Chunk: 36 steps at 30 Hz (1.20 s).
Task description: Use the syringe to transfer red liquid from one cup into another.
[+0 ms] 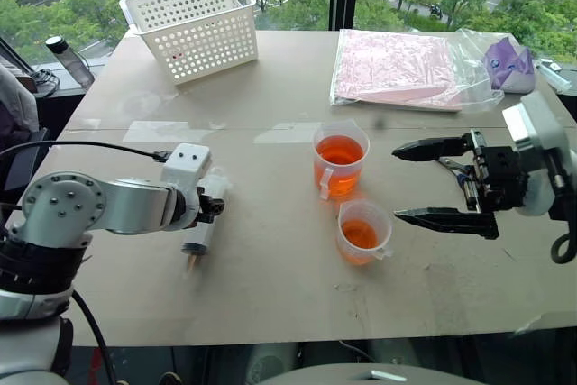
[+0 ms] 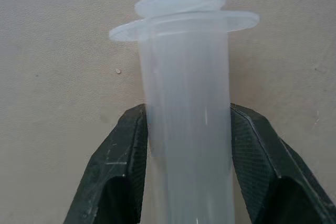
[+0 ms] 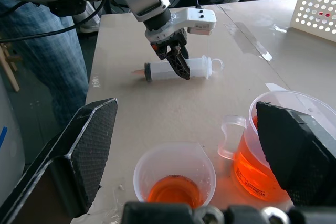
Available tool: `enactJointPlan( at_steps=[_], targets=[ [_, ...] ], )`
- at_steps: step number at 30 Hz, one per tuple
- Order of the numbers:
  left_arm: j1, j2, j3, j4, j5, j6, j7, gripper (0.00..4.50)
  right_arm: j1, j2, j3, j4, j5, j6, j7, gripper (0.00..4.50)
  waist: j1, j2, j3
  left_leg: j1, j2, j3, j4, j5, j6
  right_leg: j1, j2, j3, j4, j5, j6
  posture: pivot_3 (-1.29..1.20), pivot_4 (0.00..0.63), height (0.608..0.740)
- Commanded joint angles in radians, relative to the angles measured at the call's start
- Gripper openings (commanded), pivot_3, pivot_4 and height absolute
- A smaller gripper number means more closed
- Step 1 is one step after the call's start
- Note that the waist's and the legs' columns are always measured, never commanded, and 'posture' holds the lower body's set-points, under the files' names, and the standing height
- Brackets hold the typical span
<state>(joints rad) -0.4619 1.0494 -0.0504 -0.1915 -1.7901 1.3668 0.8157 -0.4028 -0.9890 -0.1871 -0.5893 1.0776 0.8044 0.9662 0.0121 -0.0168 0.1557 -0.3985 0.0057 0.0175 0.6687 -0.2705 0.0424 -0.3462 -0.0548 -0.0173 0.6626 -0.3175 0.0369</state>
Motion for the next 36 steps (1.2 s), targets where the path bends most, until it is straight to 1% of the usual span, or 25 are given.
enactJointPlan(
  at_steps=[1, 4, 7, 9, 10, 12, 14, 16, 18, 20, 22, 24, 27, 29, 32, 33, 36],
  targets=[
    [-0.013, 0.023, -0.011, -0.028, -0.003, -0.046, 0.011, 1.4, -0.006, -0.011, -0.029, -0.015, -0.002, -0.011, 0.004, 4.5, 0.001, 0.0, 0.0, 0.0, 0.0, 0.0, 0.0, 0.0, 0.0, 0.0, 0.0, 0.0, 0.0, 0.0, 0.0, 0.0, 0.15, 0.74],
    [-0.02, 0.016, 0.015, -0.048, 0.045, -0.085, -0.003, 1.4, -0.006, -0.009, -0.03, -0.01, -0.005, -0.01, 0.006, 4.5, 0.001, 0.0, 0.0, 0.0, 0.0, 0.0, 0.0, 0.0, 0.0, 0.0, 0.0, 0.0, 0.0, 0.0, 0.0, 0.0, 0.15, 0.74],
    [-0.055, 0.016, 0.057, -0.078, 0.137, -0.121, -0.069, 1.4, -0.006, -0.005, -0.037, 0.002, -0.006, -0.011, 0.003, 4.5, 0.001, 0.0, 0.0, 0.0, 0.0, 0.0, 0.0, 0.0, 0.0, 0.0, 0.0, 0.0, 0.0, 0.0, 0.0, 0.0, 0.15, 0.74],
    [-0.071, -0.006, 0.117, -0.115, 0.233, -0.201, -0.18, 1.4, -0.01, -0.001, -0.045, 0.015, 0.004, -0.005, -0.005, 4.5, 0.001, 0.0, 0.0, 0.0, 0.0, 0.0, 0.0, 0.0, 0.0, 0.0, 0.0, 0.0, 0.0, 0.0, 0.0, 0.0, 0.15, 0.74],
    [-0.082, -0.015, 0.15, -0.126, 0.246, -0.229, -0.234, 1.4, -0.014, 0.0, -0.046, 0.022, 0.005, -0.005, -0.007, 4.5, 0.001, 0.0, 0.0, 0.0, 0.0, 0.001, 0.0, 0.0, 0.0, 0.0, 0.0, 0.0, 0.0, 0.0, 0.0, 0.0, 0.15, 0.74],
    [-0.108, -0.067, 0.226, -0.155, 0.279, -0.325, -0.364, 1.4, -0.021, 0.002, -0.042, 0.032, 0.003, -0.007, -0.008, 4.5, 0.002, 0.0, 0.001, 0.0, 0.0, 0.001, 0.0, 0.0, 0.0, 0.0, 0.001, 0.0, 0.0, 0.0, 0.0, 0.0, 0.15, 0.74],
    [-0.14, -0.092, 0.26, -0.179, 0.343, -0.39, -0.484, 1.4, -0.036, 0.011, -0.036, 0.043, 0.006, -0.007, -0.014, 4.5, 0.002, -0.001, 0.001, -0.001, 0.0, 0.001, 0.0, 0.0, 0.0, 0.0, 0.001, 0.0, -0.001, 0.0, 0.0, 0.0, 0.15, 0.74],
    [-0.175, -0.14, 0.282, -0.202, 0.443, -0.504, -0.617, 1.4, -0.058, 0.028, -0.035, 0.06, 0.016, -0.005, -0.026, 4.5, 0.002, -0.001, 0.002, -0.001, 0.0, 0.002, 0.0, 0.0, 0.0, 0.0, 0.001, 0.0, -0.001, 0.0, 0.0, 0.0, 0.15, 0.74],
    [-0.208, -0.194, 0.255, -0.209, 0.576, -0.636, -0.8, 1.4, -0.087, 0.053, -0.037, 0.091, 0.017, -0.009, -0.044, 4.5, 0.0, -0.001, 0.002, -0.001, 0.0, 0.002, 0.0, 0.0, 0.0, 0.0, 0.001, 0.0, -0.001, 0.0, 0.0, 0.0, 0.15, 0.74],
    [-0.228, -0.249, 0.223, -0.195, 0.661, -0.713, -0.908, 1.4, -0.102, 0.078, -0.041, 0.119, 0.003, -0.018, -0.068, 4.5, 0.001, -0.001, 0.002, 0.0, 0.0, 0.002, 0.0, 0.0, 0.0, 0.0, 0.002, 0.0, -0.001, 0.0, 0.0, 0.0, 0.15, 0.74],
    [-0.247, -0.338, 0.211, -0.168, 0.691, -0.767, -0.972, 1.4, -0.12, 0.112, -0.057, 0.162, 0.002, -0.024, -0.103, 4.5, 0.001, -0.001, 0.002, -0.001, 0.0, 0.003, 0.0, 0.0, 0.0, 0.0, 0.002, 0.0, -0.001, 0.0, 0.0, 0.0, 0.15, 0.74],
    [-0.25, -0.406, 0.176, -0.157, 0.739, -0.832, -1.097, 1.4, -0.139, 0.133, -0.103, 0.224, 0.041, -0.013, -0.129, 4.5, 0.002, -0.001, 0.002, -0.001, 0.0, 0.002, 0.001, 0.0, 0.0, 0.0, 0.002, 0.0, 0.0, 0.0, 0.0, 0.0, 0.15, 0.74],
    [-0.245, -0.492, 0.139, -0.116, 0.802, -0.899, -1.236, 1.4, -0.178, 0.153, -0.148, 0.296, 0.038, -0.03, -0.167, 4.5, 0.002, -0.001, 0.002, -0.002, 0.0, 0.002, 0.001, 0.0, 0.0, 0.0, 0.002, 0.0, 0.0, 0.0, 0.001, 0.0, 0.15, 0.74],
    [-0.243, -0.537, 0.123, -0.081, 0.845, -0.94, -1.311, 1.4, -0.206, 0.167, -0.162, 0.331, 0.022, -0.043, -0.198, 4.5, 0.001, -0.001, 0.002, -0.002, 0.0, 0.003, 0.001, 0.0, 0.0, 0.0, 0.002, 0.0, 0.0, 0.0, 0.001, 0.0, 0.15, 0.74],
    [-0.247, -0.591, 0.085, 0.039, 0.925, -1.024, -1.483, 1.4, -0.271, 0.196, -0.159, 0.381, -0.037, -0.076, -0.273, 4.5, -0.002, -0.001, 0.002, -0.001, 0.0, 0.003, 0.001, 0.0, 0.0, -0.001, 0.004, 0.0, 0.0, 0.0, 0.001, 0.0, 0.15, 0.74],
    [-0.254, -0.609, 0.086, 0.085, 0.933, -1.044, -1.534, 1.4, -0.301, 0.207, -0.147, 0.397, -0.071, -0.087, -0.313, 4.5, -0.003, -0.001, 0.002, -0.001, 0.0, 0.003, 0.0, 0.0, 0.0, 0.0, 0.004, 0.0, 0.0, 0.0, 0.001, 0.0, 0.15, 0.74],
    [-0.278, -0.647, 0.095, 0.202, 0.964, -1.081, -1.634, 1.4, -0.368, 0.231, -0.131, 0.402, -0.091, -0.066, -0.376, 4.5, -0.004, 0.0, 0.003, -0.002, 0.0, 0.003, 0.001, 0.0, 0.0, -0.003, 0.004, 0.001, 0.002, 0.0, 0.001, 0.0, 0.15, 0.74]
  ],
)
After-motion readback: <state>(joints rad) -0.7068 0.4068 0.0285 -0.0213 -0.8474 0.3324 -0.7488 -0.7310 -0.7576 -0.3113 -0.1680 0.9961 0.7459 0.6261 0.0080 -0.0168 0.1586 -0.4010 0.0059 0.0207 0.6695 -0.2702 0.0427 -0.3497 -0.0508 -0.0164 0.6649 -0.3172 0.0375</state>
